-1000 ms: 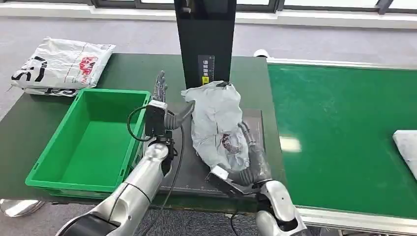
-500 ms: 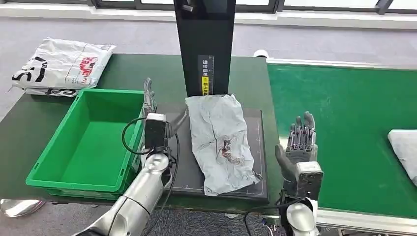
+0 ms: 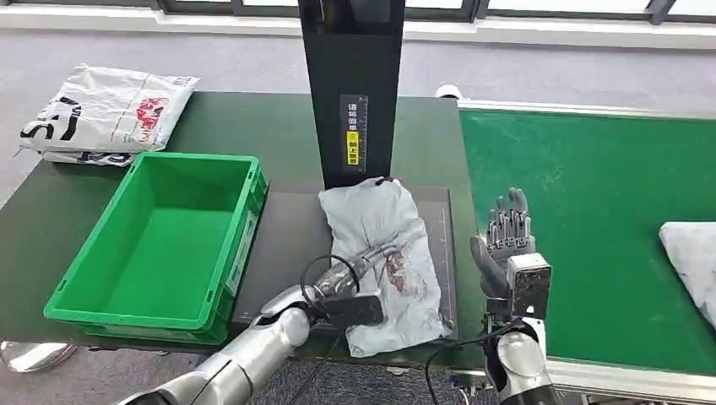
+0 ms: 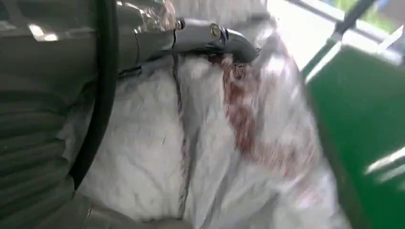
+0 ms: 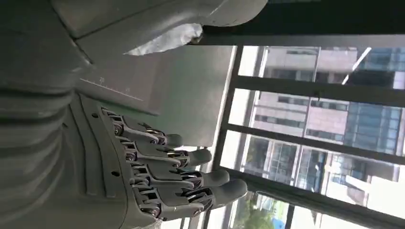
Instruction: Moved the parcel from conveyor to table for the left to box.
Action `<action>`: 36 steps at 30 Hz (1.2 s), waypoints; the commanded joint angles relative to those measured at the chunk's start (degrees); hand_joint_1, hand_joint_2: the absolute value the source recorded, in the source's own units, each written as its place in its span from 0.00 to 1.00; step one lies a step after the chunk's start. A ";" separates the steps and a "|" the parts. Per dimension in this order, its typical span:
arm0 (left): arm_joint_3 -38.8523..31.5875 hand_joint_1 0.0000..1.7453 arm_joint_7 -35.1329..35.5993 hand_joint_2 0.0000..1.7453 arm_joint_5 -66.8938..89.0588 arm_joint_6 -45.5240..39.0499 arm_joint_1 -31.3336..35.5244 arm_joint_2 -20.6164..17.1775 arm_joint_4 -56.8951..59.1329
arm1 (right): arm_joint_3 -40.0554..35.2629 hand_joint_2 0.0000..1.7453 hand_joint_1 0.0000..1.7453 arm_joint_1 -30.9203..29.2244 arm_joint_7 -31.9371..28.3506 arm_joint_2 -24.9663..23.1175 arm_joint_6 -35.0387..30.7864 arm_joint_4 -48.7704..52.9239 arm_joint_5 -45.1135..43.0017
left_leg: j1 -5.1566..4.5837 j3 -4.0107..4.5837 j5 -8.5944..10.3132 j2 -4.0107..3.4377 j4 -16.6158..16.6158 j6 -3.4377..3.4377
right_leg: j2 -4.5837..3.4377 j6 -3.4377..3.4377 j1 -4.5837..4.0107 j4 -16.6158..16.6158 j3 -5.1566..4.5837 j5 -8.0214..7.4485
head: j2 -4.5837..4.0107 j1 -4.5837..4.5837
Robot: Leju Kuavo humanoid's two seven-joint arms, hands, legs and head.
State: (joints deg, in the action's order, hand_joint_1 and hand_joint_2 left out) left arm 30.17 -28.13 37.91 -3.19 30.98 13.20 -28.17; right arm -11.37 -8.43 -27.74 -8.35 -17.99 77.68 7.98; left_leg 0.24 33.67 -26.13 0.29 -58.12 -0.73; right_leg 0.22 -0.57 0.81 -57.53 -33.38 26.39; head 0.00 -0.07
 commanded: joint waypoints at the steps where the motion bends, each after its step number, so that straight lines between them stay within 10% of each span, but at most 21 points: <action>1: 12.99 0.14 3.37 1.00 5.17 8.47 3.77 -3.19 8.80 | 3.81 1.00 0.00 -2.25 1.45 -0.72 1.70 -4.05 1.05 | 0.03 -0.12 0.03 -0.10 0.10 0.00 | -0.09 0.04 -0.04 0.13 0.10 -0.07 | 0.00 0.00; 3: 13.59 0.14 4.29 1.00 6.22 10.01 4.08 -3.42 9.26 | 3.74 1.00 0.00 -2.56 1.54 -0.78 2.08 -4.40 1.21 | 0.02 -0.14 0.01 -0.13 0.08 0.01 | -0.12 0.03 -0.03 0.09 0.13 -0.06 | 0.00 0.00; 4: 13.70 1.00 4.63 1.00 6.50 10.62 4.24 -3.38 9.63 | 3.73 1.00 0.00 -2.58 1.55 -0.78 2.20 -4.42 1.30 | 0.03 -0.19 0.05 -0.19 0.16 0.01 | -0.18 0.04 -0.03 0.17 0.17 -0.11 | 0.00 0.00; 36: 8.30 1.00 5.71 1.00 5.93 4.29 7.35 -2.83 6.82 | 3.54 1.00 0.00 0.07 2.24 -0.50 2.16 -0.79 3.04 | 0.02 -0.47 0.10 -0.10 0.09 -0.05 | -0.05 0.08 -0.02 0.07 0.46 -0.10 | 0.00 0.00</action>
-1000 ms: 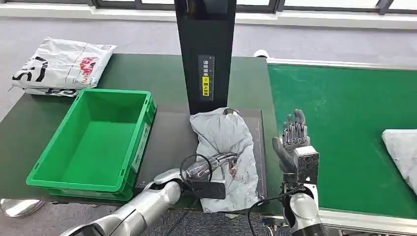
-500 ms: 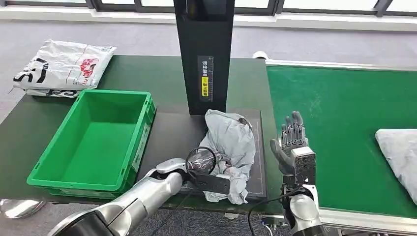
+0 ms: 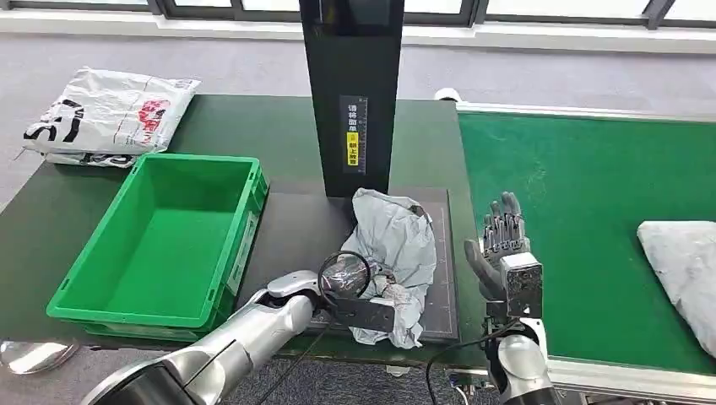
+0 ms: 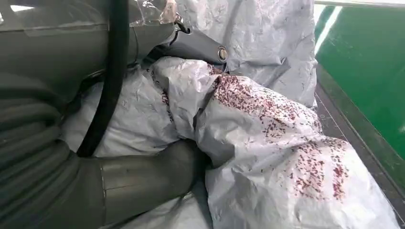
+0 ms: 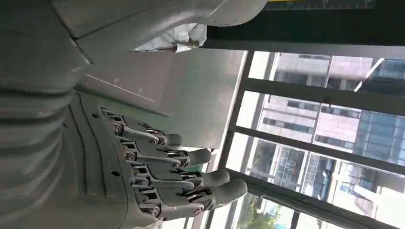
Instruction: Moved the parcel from conveyor to table for the left to box.
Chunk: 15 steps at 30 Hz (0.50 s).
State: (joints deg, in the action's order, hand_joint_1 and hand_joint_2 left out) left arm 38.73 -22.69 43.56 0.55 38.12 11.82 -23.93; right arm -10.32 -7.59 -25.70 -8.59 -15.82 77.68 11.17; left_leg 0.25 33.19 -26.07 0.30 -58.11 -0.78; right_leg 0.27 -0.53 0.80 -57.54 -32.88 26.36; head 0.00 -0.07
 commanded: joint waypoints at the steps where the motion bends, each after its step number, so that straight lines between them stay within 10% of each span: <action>1: -0.27 1.00 0.26 1.00 0.28 0.56 0.21 -1.45 2.58 | 2.49 1.00 0.00 -0.77 0.20 -0.26 0.00 -0.79 -0.15 | 0.03 0.02 0.08 -0.14 0.12 0.00 | -0.13 0.06 -0.04 0.14 -0.06 -0.12 | 0.00 0.00; 13: -0.27 1.00 0.26 1.00 0.28 0.56 0.21 -1.45 2.58 | 2.49 1.00 0.00 -0.77 0.20 -0.26 0.00 -0.79 -0.15 | 0.01 0.01 0.07 -0.13 0.11 0.00 | -0.12 0.04 -0.02 0.12 -0.04 -0.11 | 0.00 0.00; 14: -21.87 1.00 -0.24 1.00 21.88 -21.04 -10.77 6.55 -19.02 | 3.86 1.00 0.00 2.27 2.19 0.60 -4.62 -0.53 -1.70 | 0.02 0.00 0.02 -0.09 0.03 0.00 | -0.08 0.03 -0.02 0.04 -0.02 -0.05 | 0.00 0.00; 15: -43.47 1.00 -7.75 1.00 22.91 -40.55 -3.05 -1.82 -36.77 | 3.99 1.00 0.00 3.72 0.04 1.76 -4.51 -1.00 -3.32 | -0.03 -0.09 0.07 0.06 0.22 0.04 | 0.07 0.01 0.02 0.24 0.13 -0.05 | 0.00 0.00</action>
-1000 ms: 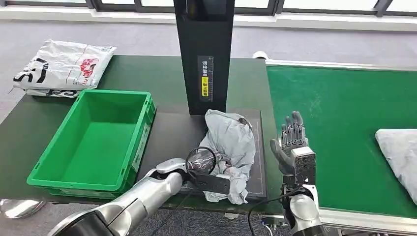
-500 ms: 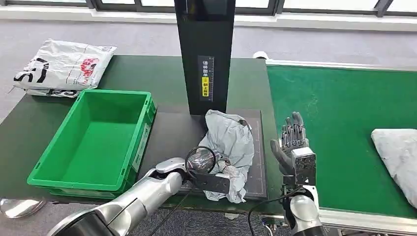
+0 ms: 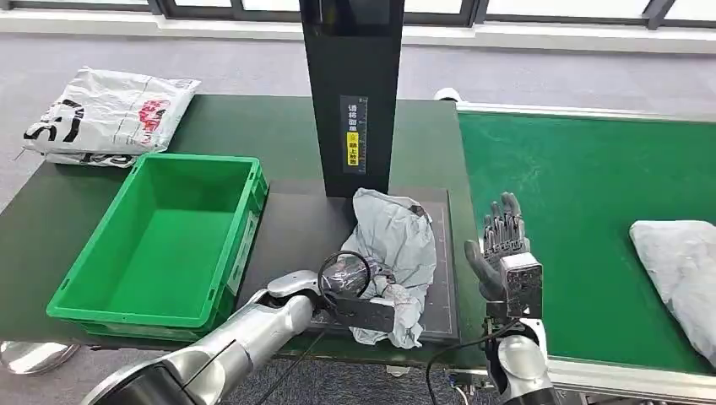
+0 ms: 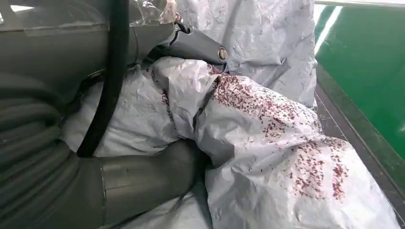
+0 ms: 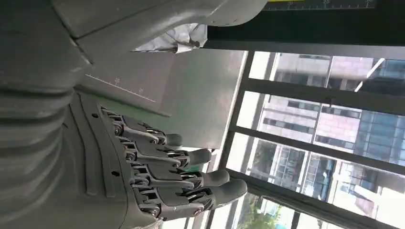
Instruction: Moved the parcel from conveyor to table for the left to box.
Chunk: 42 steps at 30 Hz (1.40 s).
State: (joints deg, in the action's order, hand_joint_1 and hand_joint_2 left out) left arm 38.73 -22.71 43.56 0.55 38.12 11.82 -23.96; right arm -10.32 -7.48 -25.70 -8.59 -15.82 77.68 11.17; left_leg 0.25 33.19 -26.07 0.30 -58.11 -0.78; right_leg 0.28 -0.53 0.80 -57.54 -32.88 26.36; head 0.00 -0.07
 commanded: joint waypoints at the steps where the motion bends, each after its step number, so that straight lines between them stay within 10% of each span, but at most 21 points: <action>1: -68.17 1.00 -6.45 1.00 14.19 -40.55 -0.27 -11.15 -29.53 | 4.40 1.00 0.00 4.51 -1.51 2.26 -4.26 -1.40 -4.09 | -0.08 -0.20 0.07 0.15 0.34 0.08 | 0.16 -0.02 0.07 0.36 0.27 -0.02 | 0.00 0.00; 9: -67.57 1.00 -7.40 1.00 14.90 -40.55 -2.38 -6.05 -33.59 | 4.74 1.00 0.00 4.13 -1.22 2.02 -4.55 -0.07 -4.40 | 0.09 0.59 -0.14 -1.82 0.26 -0.57 | -1.80 0.54 -0.16 -0.13 -0.91 -0.55 | 0.00 0.04; 15: -67.57 1.00 -7.40 1.00 14.90 -40.55 -2.38 -6.05 -33.59 | 4.74 1.00 0.00 4.13 -1.22 2.02 -4.55 -0.07 -4.40 | 0.25 0.46 0.34 -0.53 0.21 -0.65 | -0.51 0.66 -0.43 -0.14 -0.90 -0.36 | 0.00 0.04; 24: -70.30 1.00 -1.17 1.00 29.67 -40.55 -3.59 -5.68 -35.87 | 4.72 1.00 0.00 4.21 -0.91 1.34 -4.45 -0.06 -4.14 | 0.22 0.49 0.39 -0.52 0.28 -0.66 | -0.50 0.67 -0.39 -0.07 -0.89 -0.41 | 0.00 0.04; 31: -44.01 1.00 25.58 1.00 32.39 -24.10 -1.22 -17.51 -12.43 | 6.75 1.00 0.00 4.01 0.36 0.99 -3.26 0.46 -2.01 | 0.20 0.52 0.43 -0.37 0.26 -0.69 | -0.35 0.70 -0.37 -0.15 -0.96 -0.38 | 0.00 0.04; 39: -36.24 1.00 24.94 1.00 26.09 -7.73 -5.45 -18.59 -19.30 | 9.16 1.00 0.00 6.05 1.32 0.24 -0.92 3.91 -0.19 | 0.26 0.48 0.37 -0.48 0.29 -0.65 | -0.45 0.65 -0.42 -0.05 -0.89 -0.37 | 0.00 0.04; 40: -36.50 0.89 26.47 1.00 26.02 -8.75 -5.35 -18.27 -19.95 | 9.23 1.00 0.00 5.99 1.40 0.06 -0.89 3.93 -0.08 | 0.24 0.49 0.35 -0.49 0.26 -0.67 | -0.46 0.66 -0.40 -0.10 -0.92 -0.35 | 0.00 0.04; 41: -38.28 0.00 26.62 1.00 23.70 -9.00 -5.09 -17.61 -19.99 | 9.20 1.00 0.00 6.04 1.51 0.01 -0.91 4.00 -0.03 | 0.23 0.54 0.36 -0.47 0.23 -0.69 | -0.45 0.67 -0.37 -0.16 -0.96 -0.34 | 0.00 0.04; 42: -39.49 0.00 27.14 1.00 22.65 -12.11 -5.01 -17.18 -20.72 | 9.27 1.00 0.00 6.26 1.67 -0.16 -1.06 4.29 0.09 | 0.24 0.52 0.37 -0.42 0.26 -0.67 | -0.41 0.67 -0.37 -0.11 -0.90 -0.35 | 0.00 0.07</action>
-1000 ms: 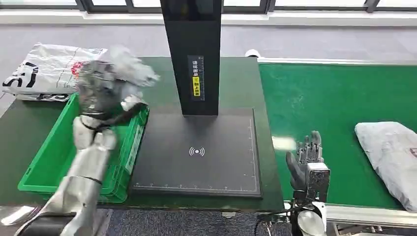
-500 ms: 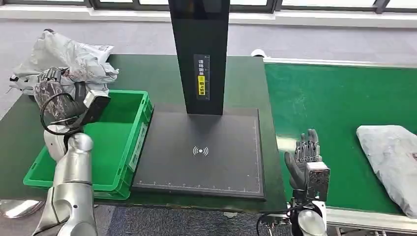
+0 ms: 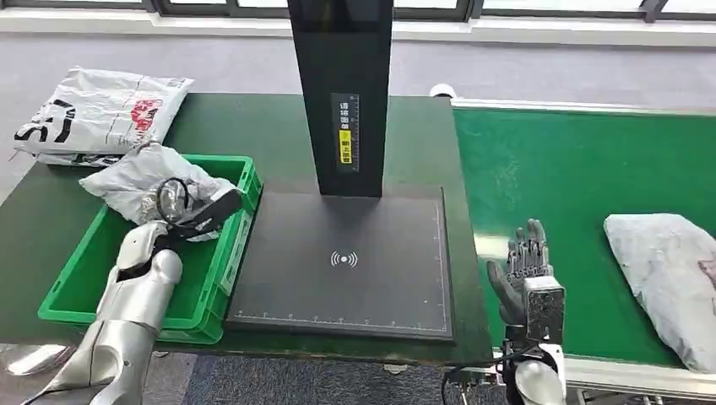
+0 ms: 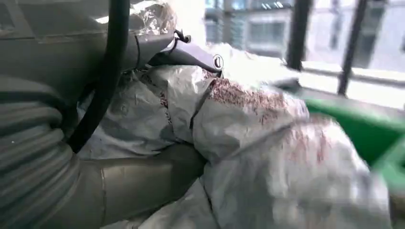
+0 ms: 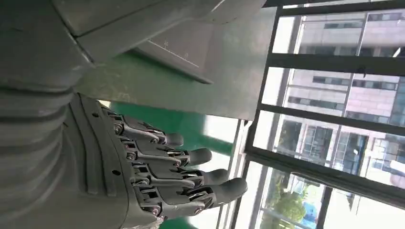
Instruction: Moved the parcel from conveyor to table for the left to box.
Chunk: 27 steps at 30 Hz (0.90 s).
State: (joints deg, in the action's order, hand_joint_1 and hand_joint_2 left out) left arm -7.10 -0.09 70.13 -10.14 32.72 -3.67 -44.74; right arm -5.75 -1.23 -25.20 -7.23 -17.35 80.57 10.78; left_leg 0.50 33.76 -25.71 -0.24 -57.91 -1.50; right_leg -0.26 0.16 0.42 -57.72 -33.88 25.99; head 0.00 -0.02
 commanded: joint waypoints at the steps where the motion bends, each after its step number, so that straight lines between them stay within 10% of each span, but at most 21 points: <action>1: 4.01 0.00 3.91 0.00 -6.93 -5.55 0.42 -0.73 -1.22 | 4.77 1.00 0.00 0.35 1.34 -1.69 0.26 1.67 0.56 | 0.03 -0.06 0.02 0.20 0.08 0.07 | 0.20 -0.03 -0.04 0.13 0.15 0.02 | 0.00 0.00; 6: 2.98 0.00 3.10 0.00 -8.99 -7.12 0.39 -0.29 -2.46 | 4.66 1.00 0.00 0.55 1.45 -1.69 0.14 1.86 0.59 | -0.01 0.03 0.05 0.21 0.05 0.06 | 0.19 -0.02 -0.03 0.10 0.05 -0.01 | 0.00 0.00; 12: -4.46 0.00 -15.53 0.00 -39.24 -20.36 3.12 1.95 -7.22 | 3.03 1.00 0.00 -0.99 3.38 -0.24 -1.56 -1.69 2.00 | -0.01 0.09 0.03 0.17 0.00 0.06 | 0.15 -0.03 -0.04 0.06 -0.01 -0.01 | 0.00 0.00; 27: -2.98 0.00 -24.88 0.00 -56.28 -18.24 2.30 3.22 -11.95 | 2.91 1.00 0.00 -1.45 3.66 0.55 -5.42 -2.85 5.66 | 0.00 0.02 0.04 0.15 0.04 0.07 | 0.14 -0.04 -0.05 0.14 0.07 -0.04 | 0.00 0.00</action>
State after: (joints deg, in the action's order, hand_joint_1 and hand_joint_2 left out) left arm -8.00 -17.18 27.58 -31.28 33.56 -3.58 -53.68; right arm -4.44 -0.34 -22.21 -8.07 -19.17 81.88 13.05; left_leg 0.46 33.80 -25.71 -0.20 -57.91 -1.50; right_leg -0.24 0.15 0.42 -57.71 -33.91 25.98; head 0.00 -0.02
